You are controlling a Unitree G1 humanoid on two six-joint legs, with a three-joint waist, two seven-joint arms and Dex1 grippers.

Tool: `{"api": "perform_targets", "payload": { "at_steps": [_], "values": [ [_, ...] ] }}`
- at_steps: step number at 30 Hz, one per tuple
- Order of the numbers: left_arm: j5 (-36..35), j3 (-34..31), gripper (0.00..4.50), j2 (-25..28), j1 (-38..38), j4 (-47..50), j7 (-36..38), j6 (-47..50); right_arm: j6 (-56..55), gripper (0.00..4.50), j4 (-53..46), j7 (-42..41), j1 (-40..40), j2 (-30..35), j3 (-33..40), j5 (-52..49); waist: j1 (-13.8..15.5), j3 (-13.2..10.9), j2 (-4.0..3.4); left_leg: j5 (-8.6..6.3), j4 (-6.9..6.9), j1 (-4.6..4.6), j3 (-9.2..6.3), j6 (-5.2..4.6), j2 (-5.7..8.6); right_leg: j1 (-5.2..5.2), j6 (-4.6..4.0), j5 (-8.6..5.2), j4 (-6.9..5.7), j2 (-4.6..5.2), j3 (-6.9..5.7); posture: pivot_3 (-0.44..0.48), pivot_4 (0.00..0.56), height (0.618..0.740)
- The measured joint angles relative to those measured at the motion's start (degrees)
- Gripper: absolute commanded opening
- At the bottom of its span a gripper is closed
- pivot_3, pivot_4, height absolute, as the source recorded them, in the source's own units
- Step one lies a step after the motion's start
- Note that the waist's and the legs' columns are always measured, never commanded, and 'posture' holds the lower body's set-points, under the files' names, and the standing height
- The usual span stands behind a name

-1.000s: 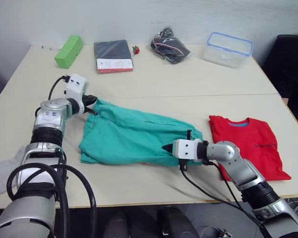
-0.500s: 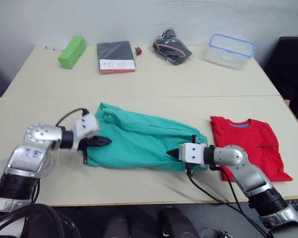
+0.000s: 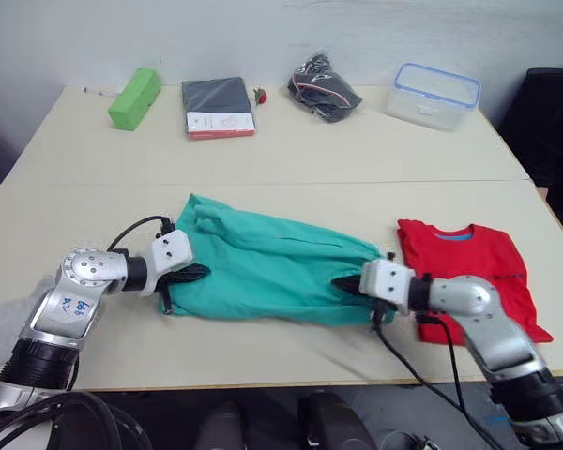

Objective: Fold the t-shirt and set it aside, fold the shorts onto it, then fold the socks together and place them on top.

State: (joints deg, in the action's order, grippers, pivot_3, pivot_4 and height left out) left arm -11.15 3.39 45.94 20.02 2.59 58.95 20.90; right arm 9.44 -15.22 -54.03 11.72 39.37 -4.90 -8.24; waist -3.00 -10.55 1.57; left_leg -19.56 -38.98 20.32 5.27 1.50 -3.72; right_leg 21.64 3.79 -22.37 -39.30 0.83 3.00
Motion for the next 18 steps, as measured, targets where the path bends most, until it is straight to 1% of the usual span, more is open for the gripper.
{"api": "perform_targets", "payload": {
  "at_steps": [1,3,5,6,8,10,11,14,18],
  "values": [
    [-3.10,-0.26,0.01,-0.61,0.65,2.26,0.82,3.26,4.77,0.03,-3.84,1.00,-1.28,0.43,3.18,-3.14,0.15,-0.02,0.03,0.00,0.00,0.04,-0.03,0.00,0.00,0.00,0.00,0.00,0.03,0.00,-0.01,0.000,0.150,0.740],
    [-6.49,-0.40,0.01,-1.21,3.27,4.88,1.95,7.06,11.53,0.03,-9.02,2.68,-3.45,0.82,7.79,-7.64,0.37,-0.02,0.05,0.01,0.00,0.04,-0.05,0.01,0.01,-0.02,0.00,0.00,0.08,-0.01,-0.03,0.000,0.150,0.740],
    [-8.04,0.45,0.01,-2.86,7.95,6.52,2.74,9.38,20.10,0.03,-14.78,4.94,-8.22,1.26,13.60,-13.20,1.30,-0.02,0.04,0.00,0.01,0.04,-0.06,0.02,0.01,-0.07,0.01,0.00,0.20,-0.05,-0.03,0.000,0.150,0.740],
    [-8.07,1.19,0.01,-3.27,9.29,6.71,2.96,9.62,23.28,0.03,-16.64,5.77,-9.83,1.44,15.24,-15.16,1.32,-0.02,0.04,0.00,0.04,0.04,-0.03,0.02,0.02,-0.09,0.04,0.02,0.28,-0.07,-0.01,0.000,0.150,0.740],
    [-6.04,4.49,0.01,-5.18,11.18,4.97,3.14,8.07,28.48,0.03,-19.91,7.74,-13.54,1.41,18.31,-18.49,1.39,0.02,-0.04,-0.01,0.09,0.04,0.02,0.02,0.04,-0.11,0.10,0.05,0.35,-0.09,0.06,0.000,0.150,0.740],
    [-1.44,10.15,0.01,-9.11,13.72,-1.63,2.96,3.47,34.48,0.03,-24.22,10.92,-18.56,0.38,22.26,-22.71,1.42,0.01,-0.04,0.00,0.08,0.05,0.05,0.01,0.02,-0.09,0.12,0.06,0.42,-0.17,0.11,0.000,0.150,0.740],
    [0.21,11.99,0.01,-10.70,14.18,-4.85,2.77,1.78,36.59,0.03,-26.11,12.06,-20.47,0.00,23.36,-24.44,1.38,0.01,-0.04,0.00,0.08,0.06,0.05,0.01,0.01,-0.08,0.11,0.06,0.42,-0.20,0.12,0.000,0.150,0.740],
    [3.76,16.12,0.00,-15.18,16.28,-13.68,2.81,-2.99,41.76,0.58,-31.08,15.86,-25.61,-1.71,26.69,-29.15,1.01,-0.02,0.00,0.01,0.08,0.07,0.15,0.03,-0.06,-0.03,0.12,0.06,0.43,-0.28,0.23,0.000,0.150,0.740],
    [6.65,17.59,0.00,-17.67,19.97,-20.95,3.49,-10.66,46.44,1.94,-35.72,21.16,-31.87,-4.78,31.35,-35.76,1.25,0.02,-0.02,0.02,0.11,0.03,0.15,0.04,-0.05,-0.07,0.13,0.07,0.43,-0.26,0.25,0.000,0.150,0.740]
  ]
}}
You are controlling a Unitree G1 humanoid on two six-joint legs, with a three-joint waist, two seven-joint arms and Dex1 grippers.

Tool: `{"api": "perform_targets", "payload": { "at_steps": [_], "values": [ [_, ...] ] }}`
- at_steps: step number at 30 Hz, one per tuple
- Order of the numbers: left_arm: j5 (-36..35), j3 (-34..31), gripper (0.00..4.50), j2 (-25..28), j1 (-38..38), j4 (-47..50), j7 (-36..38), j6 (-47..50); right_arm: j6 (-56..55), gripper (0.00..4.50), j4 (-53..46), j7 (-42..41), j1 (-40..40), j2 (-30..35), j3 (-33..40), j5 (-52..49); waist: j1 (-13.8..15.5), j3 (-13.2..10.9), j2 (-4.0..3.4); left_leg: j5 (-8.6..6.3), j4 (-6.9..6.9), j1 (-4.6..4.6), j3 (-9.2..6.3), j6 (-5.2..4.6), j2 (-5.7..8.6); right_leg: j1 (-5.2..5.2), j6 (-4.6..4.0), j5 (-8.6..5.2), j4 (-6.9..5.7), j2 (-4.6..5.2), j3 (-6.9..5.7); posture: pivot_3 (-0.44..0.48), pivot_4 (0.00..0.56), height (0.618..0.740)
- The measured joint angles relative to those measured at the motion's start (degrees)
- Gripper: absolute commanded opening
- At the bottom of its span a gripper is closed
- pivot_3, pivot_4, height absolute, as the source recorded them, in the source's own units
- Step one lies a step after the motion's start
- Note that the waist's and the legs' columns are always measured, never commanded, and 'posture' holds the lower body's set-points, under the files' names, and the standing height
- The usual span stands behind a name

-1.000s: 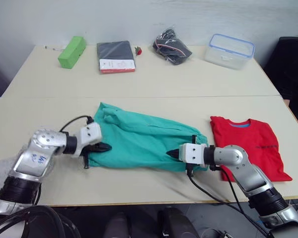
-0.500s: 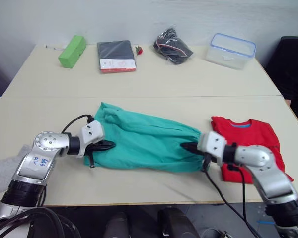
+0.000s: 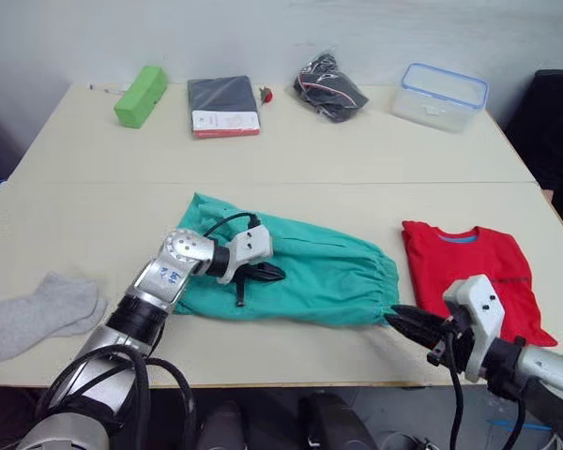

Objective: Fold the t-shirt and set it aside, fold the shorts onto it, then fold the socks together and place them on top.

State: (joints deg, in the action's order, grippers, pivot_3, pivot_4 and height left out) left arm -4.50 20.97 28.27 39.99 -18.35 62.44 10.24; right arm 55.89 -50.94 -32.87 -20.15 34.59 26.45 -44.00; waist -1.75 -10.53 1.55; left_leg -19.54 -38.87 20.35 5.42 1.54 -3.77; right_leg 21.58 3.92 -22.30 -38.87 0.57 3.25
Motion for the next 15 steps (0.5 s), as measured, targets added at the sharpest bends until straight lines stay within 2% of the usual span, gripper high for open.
{"api": "perform_targets", "payload": {
  "at_steps": [3,7,12,15],
  "values": [
    [0.63,0.43,0.00,-0.40,0.85,-3.43,1.47,-5.44,2.40,3.00,-2.33,3.48,-6.41,-2.56,2.38,-5.05,0.12,0.05,0.03,0.00,0.07,-0.04,-0.01,0.00,-0.01,-0.03,0.00,0.00,0.02,0.00,0.00,0.000,0.150,0.740],
    [1.80,0.43,0.00,-0.43,1.97,-6.21,2.80,-8.87,6.35,4.40,-0.10,12.16,-8.27,-6.17,3.59,-17.44,-0.20,0.10,0.06,0.03,0.08,-0.10,0.05,-0.03,-0.01,-0.10,0.05,0.03,0.02,0.04,0.05,0.000,0.150,0.740],
    [2.49,0.41,0.00,-0.88,2.58,-7.52,3.50,-10.41,6.66,4.46,7.74,26.43,-6.81,-10.10,1.35,-31.10,-0.13,0.20,0.10,0.07,0.32,-0.11,0.06,-0.03,0.02,-0.08,0.06,0.04,0.14,0.06,0.07,0.000,0.150,0.740],
    [3.95,0.55,0.00,-1.09,3.40,-8.34,3.53,-10.47,5.36,4.46,12.00,32.18,-3.27,-10.97,-2.12,-37.29,-0.41,0.63,0.72,0.22,0.68,-0.20,0.06,0.00,0.02,-0.08,0.03,0.07,0.29,0.04,0.07,0.000,0.150,0.740]
  ]
}}
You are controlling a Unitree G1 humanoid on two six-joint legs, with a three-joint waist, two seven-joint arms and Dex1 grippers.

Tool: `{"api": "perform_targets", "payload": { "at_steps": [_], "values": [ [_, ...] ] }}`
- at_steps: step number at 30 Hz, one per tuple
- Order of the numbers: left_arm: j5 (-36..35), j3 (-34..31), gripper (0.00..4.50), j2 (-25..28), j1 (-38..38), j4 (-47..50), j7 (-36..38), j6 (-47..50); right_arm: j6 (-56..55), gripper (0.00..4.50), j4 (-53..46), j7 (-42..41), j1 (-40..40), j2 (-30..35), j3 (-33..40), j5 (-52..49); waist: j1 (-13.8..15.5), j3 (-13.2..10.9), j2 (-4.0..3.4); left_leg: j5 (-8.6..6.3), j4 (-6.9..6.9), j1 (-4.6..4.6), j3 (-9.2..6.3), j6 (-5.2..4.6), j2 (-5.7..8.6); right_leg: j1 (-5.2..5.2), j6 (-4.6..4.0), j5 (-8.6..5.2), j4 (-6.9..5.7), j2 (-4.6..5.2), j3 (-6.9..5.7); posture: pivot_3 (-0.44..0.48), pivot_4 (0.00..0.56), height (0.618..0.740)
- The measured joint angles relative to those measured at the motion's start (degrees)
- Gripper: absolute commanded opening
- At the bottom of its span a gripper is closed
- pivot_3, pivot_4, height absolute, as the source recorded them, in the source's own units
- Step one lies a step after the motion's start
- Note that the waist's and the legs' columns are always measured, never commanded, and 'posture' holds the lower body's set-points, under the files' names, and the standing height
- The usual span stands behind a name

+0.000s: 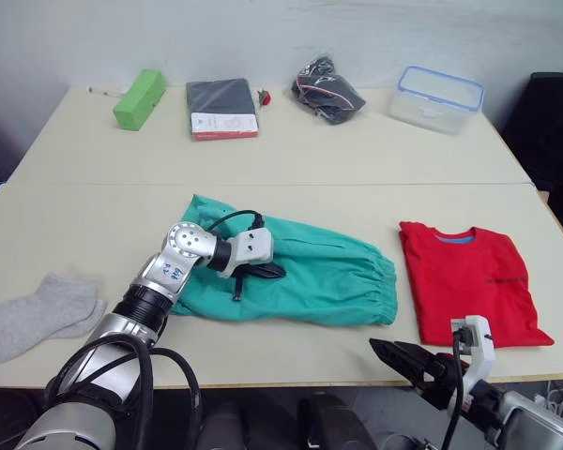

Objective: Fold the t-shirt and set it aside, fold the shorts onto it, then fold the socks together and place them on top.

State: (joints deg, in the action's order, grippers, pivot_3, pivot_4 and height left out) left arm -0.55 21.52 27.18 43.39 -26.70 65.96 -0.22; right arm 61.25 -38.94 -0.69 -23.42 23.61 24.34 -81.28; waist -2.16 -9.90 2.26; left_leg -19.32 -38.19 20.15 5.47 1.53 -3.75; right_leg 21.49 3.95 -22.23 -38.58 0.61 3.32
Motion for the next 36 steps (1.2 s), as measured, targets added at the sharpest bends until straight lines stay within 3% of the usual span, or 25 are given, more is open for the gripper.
{"api": "perform_targets", "payload": {
  "at_steps": [6,14,17,24,28,31,36],
  "values": [
    [1.11,-0.22,0.00,-0.16,0.09,-0.13,-0.64,0.85,-3.26,4.46,8.66,5.97,8.96,-2.85,-5.78,-6.42,-0.85,0.43,0.44,0.01,0.15,-0.03,-0.06,-0.13,-0.03,-0.02,-0.07,0.05,0.03,0.00,-0.04,0.000,0.150,0.740],
    [2.28,-0.60,0.00,0.50,-1.68,3.82,-1.61,2.84,-5.37,4.46,18.39,7.81,22.24,-4.74,-11.84,-5.32,-1.36,0.62,0.19,0.03,0.18,-0.03,-0.07,-0.16,-0.05,0.03,-0.10,0.10,0.04,0.01,-0.06,0.000,0.150,0.740],
    [2.29,-0.79,0.00,0.59,-2.20,4.81,-2.04,3.39,-6.27,3.85,20.81,7.77,25.25,-4.74,-12.76,-3.81,-1.37,0.62,0.15,0.03,0.19,-0.03,-0.07,-0.15,-0.05,0.05,-0.10,0.10,0.04,0.02,-0.06,0.000,0.150,0.740],
    [1.94,-2.33,0.00,0.31,-3.59,6.44,-3.83,5.34,-7.59,1.27,22.58,5.83,28.10,-2.55,-13.00,3.90,-1.10,0.50,-0.28,0.03,0.19,0.07,-0.06,-0.15,-0.02,0.11,-0.07,0.11,0.11,0.06,-0.06,0.000,0.150,0.740],
    [1.46,-3.78,0.00,-1.15,-3.77,6.53,-6.10,8.50,-7.92,0.02,22.48,1.64,31.82,0.17,-13.04,7.52,-0.98,0.39,-0.49,0.04,0.19,0.11,-0.06,-0.15,-0.01,0.16,-0.05,0.12,0.13,0.03,-0.08,0.000,0.150,0.740],
    [0.96,-4.89,0.00,-2.22,-4.11,6.73,-7.97,10.74,-8.94,0.02,21.90,-3.46,35.08,3.09,-14.78,12.42,-0.87,0.36,-0.53,0.06,0.19,0.19,-0.06,-0.11,-0.01,0.22,-0.03,0.13,0.21,0.02,-0.09,0.000,0.150,0.740],
    [0.72,-6.25,0.00,-2.28,-7.23,11.32,-10.51,13.65,-14.69,0.02,19.19,-21.74,47.50,11.38,-28.28,29.11,-1.12,0.20,-0.79,0.10,0.19,0.22,-0.03,-0.04,-0.03,0.27,0.10,0.22,0.37,-0.04,-0.06,0.000,0.150,0.740]
  ]
}}
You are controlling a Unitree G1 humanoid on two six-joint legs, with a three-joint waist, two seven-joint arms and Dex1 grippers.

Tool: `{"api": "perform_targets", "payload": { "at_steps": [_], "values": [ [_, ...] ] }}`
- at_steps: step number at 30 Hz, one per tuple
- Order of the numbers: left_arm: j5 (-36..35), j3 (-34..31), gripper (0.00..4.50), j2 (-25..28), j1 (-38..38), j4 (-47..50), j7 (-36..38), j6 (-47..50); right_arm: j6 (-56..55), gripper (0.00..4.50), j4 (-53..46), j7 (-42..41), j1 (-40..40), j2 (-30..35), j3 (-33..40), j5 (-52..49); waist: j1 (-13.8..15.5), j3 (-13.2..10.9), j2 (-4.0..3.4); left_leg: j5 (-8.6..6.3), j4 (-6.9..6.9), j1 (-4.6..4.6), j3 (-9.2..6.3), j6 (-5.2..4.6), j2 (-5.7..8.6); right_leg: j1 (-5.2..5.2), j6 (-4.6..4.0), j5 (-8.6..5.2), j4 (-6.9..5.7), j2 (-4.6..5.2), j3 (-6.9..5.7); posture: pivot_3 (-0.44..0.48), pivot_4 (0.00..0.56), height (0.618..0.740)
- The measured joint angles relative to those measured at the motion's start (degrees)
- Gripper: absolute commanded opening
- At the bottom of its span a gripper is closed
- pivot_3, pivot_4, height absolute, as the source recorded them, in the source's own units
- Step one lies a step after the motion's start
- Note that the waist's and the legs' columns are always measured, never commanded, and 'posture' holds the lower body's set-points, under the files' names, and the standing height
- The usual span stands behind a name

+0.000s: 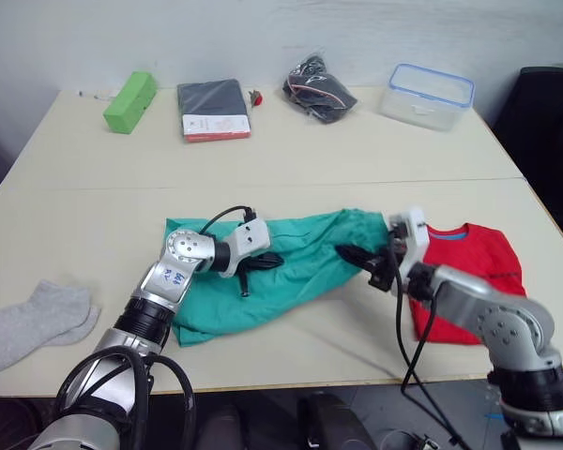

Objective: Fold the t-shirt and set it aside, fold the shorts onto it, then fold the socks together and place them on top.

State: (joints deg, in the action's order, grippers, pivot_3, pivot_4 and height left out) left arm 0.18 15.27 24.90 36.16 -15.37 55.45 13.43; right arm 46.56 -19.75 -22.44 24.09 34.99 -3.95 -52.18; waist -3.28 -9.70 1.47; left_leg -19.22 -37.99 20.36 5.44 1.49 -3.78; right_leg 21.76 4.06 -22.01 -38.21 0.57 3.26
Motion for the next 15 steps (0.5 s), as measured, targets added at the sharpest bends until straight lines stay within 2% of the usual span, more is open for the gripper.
{"api": "perform_targets", "payload": {
  "at_steps": [3,6,7,11,15],
  "values": [
    [-0.02,-0.71,0.00,0.31,-2.20,3.92,-1.54,2.05,-4.80,0.02,0.60,-9.13,6.71,0.00,-9.40,9.41,-0.01,0.00,0.00,0.02,0.02,0.13,0.02,0.04,0.00,0.18,-0.01,0.01,-0.01,0.02,0.01,0.000,0.150,0.740],
    [-0.10,-1.90,0.00,1.69,-4.31,8.59,-3.11,5.17,-8.20,0.02,2.29,-16.69,11.71,-1.36,-14.96,15.08,-0.03,0.00,0.01,0.02,-0.08,0.44,0.04,0.03,0.01,0.51,-0.03,0.02,-0.14,0.10,0.01,0.000,0.150,0.740],
    [-0.18,-2.80,0.00,2.98,-5.06,10.66,-3.59,6.72,-9.20,0.02,2.45,-19.16,13.26,-1.74,-16.42,16.57,-0.12,0.00,0.01,0.02,-0.22,0.80,0.03,0.03,0.01,0.84,-0.04,0.03,-0.35,0.11,0.01,0.000,0.150,0.740],
    [-2.57,-9.79,0.00,9.62,-9.26,20.38,-4.91,16.76,-12.79,0.02,6.36,-26.14,16.75,-4.43,-19.74,21.31,-0.34,-0.04,0.05,0.04,-0.26,0.94,-0.02,0.06,-0.01,1.05,-0.07,0.02,-0.49,0.13,-0.04,0.000,0.150,0.740],
    [-6.89,-21.94,0.00,13.76,-15.57,34.46,-7.87,27.91,-17.84,0.02,13.60,-31.16,20.40,-8.40,-22.76,27.67,-0.86,-0.04,0.05,0.02,-0.28,0.94,0.00,0.02,0.05,1.00,-0.07,0.02,-0.48,0.23,-0.04,0.000,0.150,0.740]
  ]
}}
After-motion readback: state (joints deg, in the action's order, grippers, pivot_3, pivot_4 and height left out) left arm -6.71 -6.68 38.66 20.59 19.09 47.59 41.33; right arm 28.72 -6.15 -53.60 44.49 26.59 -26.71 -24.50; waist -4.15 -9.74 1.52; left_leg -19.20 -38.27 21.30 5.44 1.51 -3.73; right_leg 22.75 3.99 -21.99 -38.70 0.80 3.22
